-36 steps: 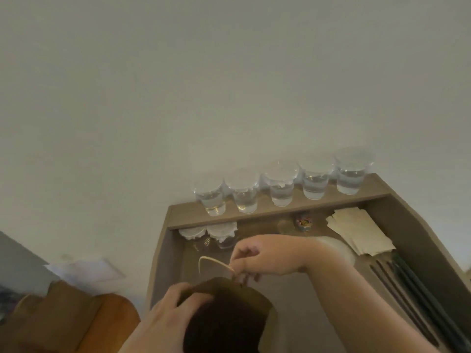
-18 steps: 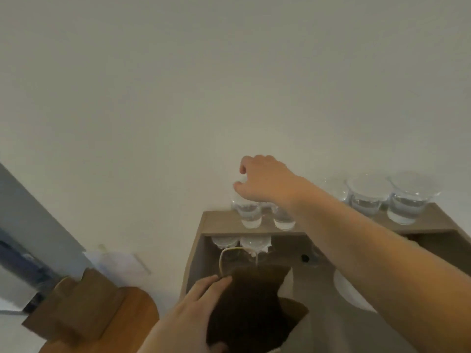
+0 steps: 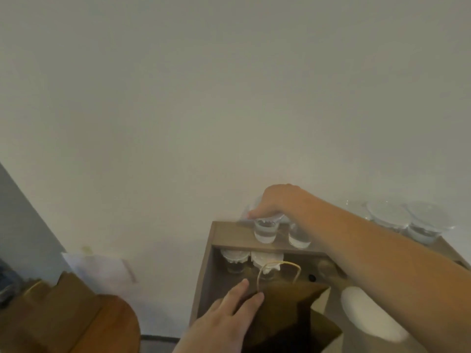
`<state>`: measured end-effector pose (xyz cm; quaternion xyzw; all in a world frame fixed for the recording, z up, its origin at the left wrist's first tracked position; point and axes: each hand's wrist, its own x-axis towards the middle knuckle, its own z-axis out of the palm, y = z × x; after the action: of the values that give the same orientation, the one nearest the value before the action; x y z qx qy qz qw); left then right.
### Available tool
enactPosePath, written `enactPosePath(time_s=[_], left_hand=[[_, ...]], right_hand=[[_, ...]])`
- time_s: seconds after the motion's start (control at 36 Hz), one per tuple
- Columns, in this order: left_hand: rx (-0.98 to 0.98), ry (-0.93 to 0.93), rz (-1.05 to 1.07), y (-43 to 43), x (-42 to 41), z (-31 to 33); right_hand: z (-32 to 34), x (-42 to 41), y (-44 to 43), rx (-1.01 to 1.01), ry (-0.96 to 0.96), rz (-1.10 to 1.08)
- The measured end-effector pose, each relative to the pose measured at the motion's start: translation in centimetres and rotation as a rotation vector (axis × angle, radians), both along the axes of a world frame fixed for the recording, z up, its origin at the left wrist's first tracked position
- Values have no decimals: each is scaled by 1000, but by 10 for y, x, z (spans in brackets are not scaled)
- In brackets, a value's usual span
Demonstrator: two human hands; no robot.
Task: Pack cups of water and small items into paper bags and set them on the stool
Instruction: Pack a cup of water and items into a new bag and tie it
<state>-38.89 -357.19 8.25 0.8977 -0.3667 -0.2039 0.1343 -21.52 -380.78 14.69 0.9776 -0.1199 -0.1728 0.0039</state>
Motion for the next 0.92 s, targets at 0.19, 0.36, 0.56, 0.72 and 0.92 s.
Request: enactPosePath(time_s=[0.19,0.36,0.56,0.72,0.92], left_hand=[[38,-2,-72,1,12,-3],[29,-32,-99,2,15,-8],[-39,-71,-98,9,13,-7],[-40,-27,-82,15,12,-3],[-76,8,-31,18,3,0]], right_hand=[[16,-3,16,-18,76,27],[10,-4,26,41,-31,38],[29,-18,26,87,-94,31],[91,-58,35,67,-233,114],[163,-146,51,121,-309,207]])
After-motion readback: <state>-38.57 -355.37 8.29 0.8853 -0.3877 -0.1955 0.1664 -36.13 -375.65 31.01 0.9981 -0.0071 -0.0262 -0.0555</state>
